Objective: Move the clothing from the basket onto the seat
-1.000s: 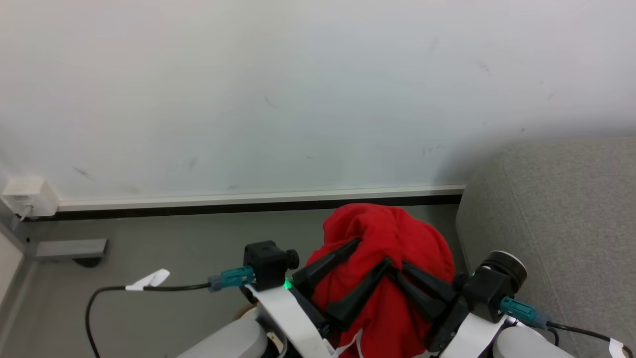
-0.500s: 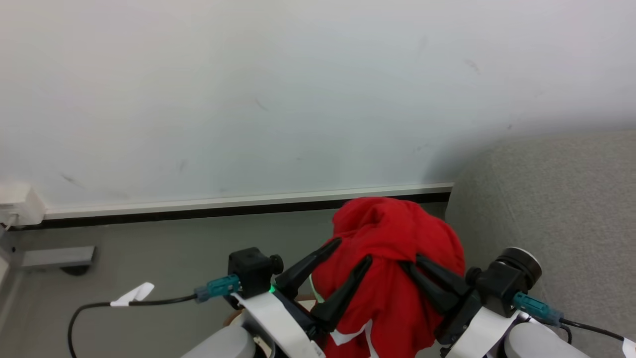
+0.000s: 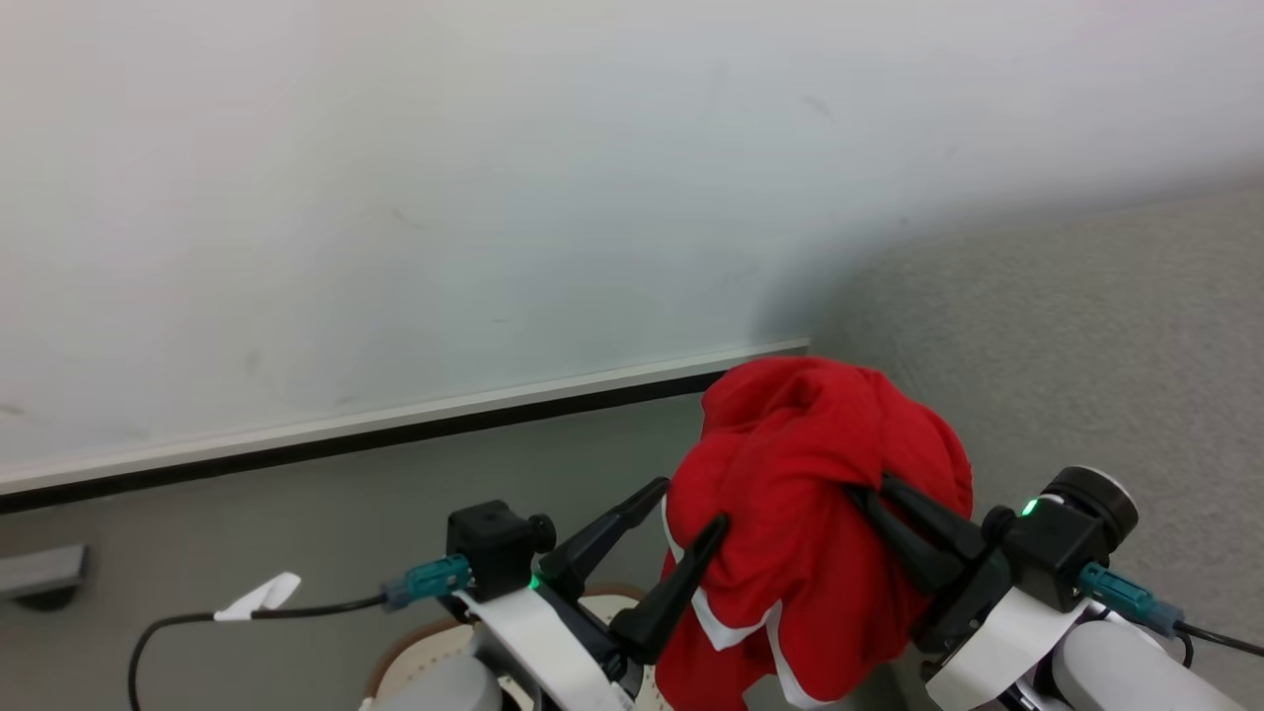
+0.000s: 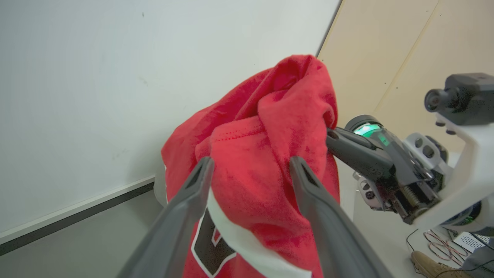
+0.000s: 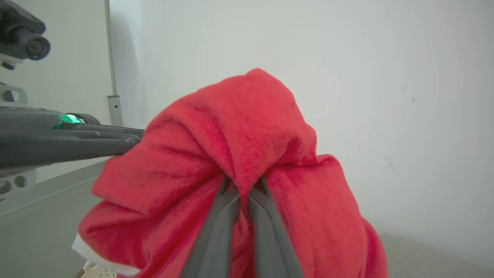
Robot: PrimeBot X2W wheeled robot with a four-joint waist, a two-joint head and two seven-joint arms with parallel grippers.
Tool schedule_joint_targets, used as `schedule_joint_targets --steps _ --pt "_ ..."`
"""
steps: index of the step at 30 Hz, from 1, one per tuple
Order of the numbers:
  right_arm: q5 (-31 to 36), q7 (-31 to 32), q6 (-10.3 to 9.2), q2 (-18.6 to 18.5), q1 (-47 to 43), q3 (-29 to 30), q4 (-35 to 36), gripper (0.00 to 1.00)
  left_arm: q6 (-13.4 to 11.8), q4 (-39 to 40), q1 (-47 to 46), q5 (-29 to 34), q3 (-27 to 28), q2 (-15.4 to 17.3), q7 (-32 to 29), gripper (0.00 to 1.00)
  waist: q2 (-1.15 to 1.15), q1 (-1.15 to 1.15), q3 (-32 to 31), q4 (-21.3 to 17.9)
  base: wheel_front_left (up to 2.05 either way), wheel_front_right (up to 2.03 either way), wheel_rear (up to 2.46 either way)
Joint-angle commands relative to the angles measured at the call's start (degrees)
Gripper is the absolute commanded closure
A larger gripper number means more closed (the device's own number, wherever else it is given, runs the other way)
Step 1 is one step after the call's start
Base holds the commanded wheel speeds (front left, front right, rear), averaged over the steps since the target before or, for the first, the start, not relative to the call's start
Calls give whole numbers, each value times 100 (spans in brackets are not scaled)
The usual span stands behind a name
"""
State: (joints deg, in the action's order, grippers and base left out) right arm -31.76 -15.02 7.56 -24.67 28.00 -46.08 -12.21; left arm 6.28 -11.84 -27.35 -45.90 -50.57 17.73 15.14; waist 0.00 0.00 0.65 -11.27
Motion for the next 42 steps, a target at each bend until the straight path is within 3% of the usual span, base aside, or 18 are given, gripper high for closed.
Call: schedule_joint_targets --steps 1,11,20,27,36,42 --pt "37 -22 -14 -29 -22 64 49 100 11 -2 68 91 13 27 1 0 0 0 20 -232 0 0 0" --pt "163 -22 -15 -160 -110 355 191 100 30 1 49 163 62 -1 1 0 0 0 105 -1125 0 0 0" --pt "250 -22 -15 -318 -231 774 276 100 60 -38 -33 218 46 -69 1 0 0 0 222 -1418 0 0 0" --pt "305 -22 -15 -403 -197 1240 361 100 75 -59 -133 235 -12 -96 -19 0 0 0 417 -1292 0 0 0" --pt "170 -21 -15 -590 856 2258 70 100 80 7 -570 339 -57 -4 -228 0 0 0 1276 -831 0 0 0" --pt "143 -21 -15 -1060 1749 3075 -442 100 91 117 -1055 501 -103 -54 -396 0 0 0 2108 -353 0 0 0"
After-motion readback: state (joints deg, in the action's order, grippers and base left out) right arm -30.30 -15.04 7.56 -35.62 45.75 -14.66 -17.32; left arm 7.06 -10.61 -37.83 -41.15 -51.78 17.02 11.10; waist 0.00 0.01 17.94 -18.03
